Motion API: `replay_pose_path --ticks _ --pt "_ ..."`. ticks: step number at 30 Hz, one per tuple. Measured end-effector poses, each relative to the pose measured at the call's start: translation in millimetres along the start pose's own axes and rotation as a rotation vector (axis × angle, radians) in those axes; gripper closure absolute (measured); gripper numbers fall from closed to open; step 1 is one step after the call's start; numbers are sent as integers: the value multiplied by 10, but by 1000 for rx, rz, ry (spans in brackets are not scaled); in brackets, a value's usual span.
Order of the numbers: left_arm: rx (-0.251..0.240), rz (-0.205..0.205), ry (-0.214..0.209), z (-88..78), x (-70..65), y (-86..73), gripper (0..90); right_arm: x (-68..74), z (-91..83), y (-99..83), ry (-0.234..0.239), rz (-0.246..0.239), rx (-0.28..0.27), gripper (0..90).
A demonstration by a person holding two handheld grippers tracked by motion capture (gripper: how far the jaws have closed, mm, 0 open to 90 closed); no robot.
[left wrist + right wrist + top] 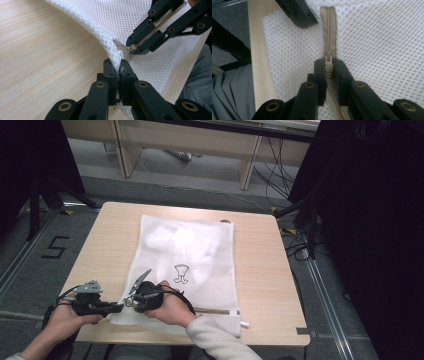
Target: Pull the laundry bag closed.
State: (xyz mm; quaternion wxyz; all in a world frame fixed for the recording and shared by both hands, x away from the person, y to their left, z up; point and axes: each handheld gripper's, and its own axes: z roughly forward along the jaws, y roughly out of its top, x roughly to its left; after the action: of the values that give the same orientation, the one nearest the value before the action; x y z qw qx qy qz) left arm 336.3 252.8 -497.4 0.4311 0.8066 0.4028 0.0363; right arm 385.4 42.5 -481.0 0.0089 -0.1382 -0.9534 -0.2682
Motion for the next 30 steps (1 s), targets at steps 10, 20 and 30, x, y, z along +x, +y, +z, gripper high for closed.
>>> replay_pose_path --ticks 10,20,30 --pt "10 -1 -7 -20 11 5 854 -4 -25 -33 5 3 12 823" --pt "4 -6 0 -20 5 2 854 -14 -47 -65 3 -5 20 823" --pt "7 -7 -4 -24 9 3 854 -25 -102 -121 -1 8 15 823"
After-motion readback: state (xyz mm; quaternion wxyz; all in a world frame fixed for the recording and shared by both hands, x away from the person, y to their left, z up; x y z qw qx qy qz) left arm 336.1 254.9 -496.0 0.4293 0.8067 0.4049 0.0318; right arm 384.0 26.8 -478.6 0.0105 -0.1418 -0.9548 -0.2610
